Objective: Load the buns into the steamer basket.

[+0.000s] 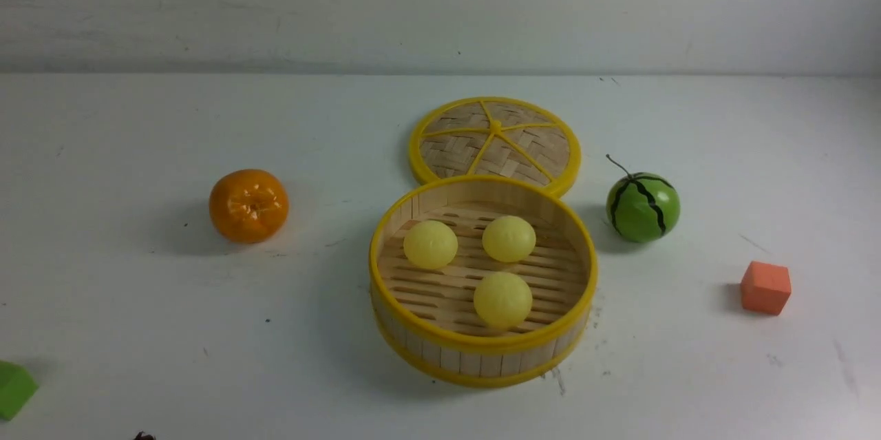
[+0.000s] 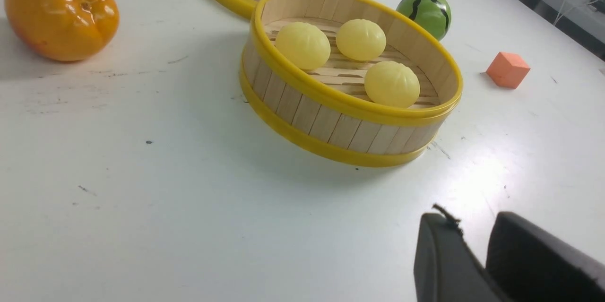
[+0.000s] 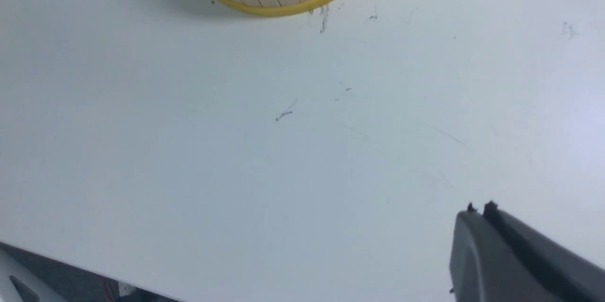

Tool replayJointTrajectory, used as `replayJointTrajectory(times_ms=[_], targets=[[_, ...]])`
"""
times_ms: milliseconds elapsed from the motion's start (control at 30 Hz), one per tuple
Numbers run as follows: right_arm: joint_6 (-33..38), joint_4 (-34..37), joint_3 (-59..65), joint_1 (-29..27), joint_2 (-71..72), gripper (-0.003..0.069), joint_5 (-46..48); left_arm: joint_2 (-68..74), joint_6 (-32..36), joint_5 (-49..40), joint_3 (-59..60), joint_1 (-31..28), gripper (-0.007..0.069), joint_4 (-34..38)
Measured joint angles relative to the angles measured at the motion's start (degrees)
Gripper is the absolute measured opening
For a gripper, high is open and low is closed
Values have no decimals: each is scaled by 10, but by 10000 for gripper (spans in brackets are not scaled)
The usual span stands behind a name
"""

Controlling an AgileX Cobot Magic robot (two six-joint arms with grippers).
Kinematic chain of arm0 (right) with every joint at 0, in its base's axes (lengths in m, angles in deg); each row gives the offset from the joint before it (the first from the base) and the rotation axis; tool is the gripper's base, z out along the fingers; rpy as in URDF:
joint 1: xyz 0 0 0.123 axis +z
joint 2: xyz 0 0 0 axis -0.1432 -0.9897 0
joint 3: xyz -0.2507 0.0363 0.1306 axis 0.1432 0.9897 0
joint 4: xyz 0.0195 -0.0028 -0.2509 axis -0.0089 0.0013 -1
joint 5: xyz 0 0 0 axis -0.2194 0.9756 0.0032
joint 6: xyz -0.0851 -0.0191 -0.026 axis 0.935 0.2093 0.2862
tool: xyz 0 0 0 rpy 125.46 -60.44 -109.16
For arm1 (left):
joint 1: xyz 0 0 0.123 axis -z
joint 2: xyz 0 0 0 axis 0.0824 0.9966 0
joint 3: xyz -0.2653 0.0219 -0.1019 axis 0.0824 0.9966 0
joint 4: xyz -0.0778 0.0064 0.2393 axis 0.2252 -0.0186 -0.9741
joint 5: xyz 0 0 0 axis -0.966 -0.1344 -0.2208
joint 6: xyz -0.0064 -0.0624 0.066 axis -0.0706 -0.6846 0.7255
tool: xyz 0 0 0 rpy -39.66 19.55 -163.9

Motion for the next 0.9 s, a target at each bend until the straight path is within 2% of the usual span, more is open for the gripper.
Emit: replayJointTrajectory(times_ms=[167, 333, 367, 433, 533, 567, 700, 900], targets=[[0, -12, 4, 0, 81, -15, 13, 0, 0, 0, 0, 0, 155, 0], [23, -35, 46, -85, 147, -14, -17, 0, 0, 0, 0, 0, 158, 0], [53, -41, 89, -156, 187, -14, -57, 0, 0, 0, 0, 0, 162, 0], [84, -41, 146, -215, 226, -14, -111, 0, 0, 0, 0, 0, 165, 0], [136, -40, 272, -286, 296, -14, -244, 0, 0, 0, 0, 0, 165, 0], [147, -40, 324, -299, 317, -14, -296, 0, 0, 0, 0, 0, 165, 0], [142, -31, 461, -328, 367, -14, -409, 0, 0, 0, 0, 0, 165, 0], [118, -23, 537, -336, 370, -13, -473, 0, 0, 0, 0, 0, 170, 0]])
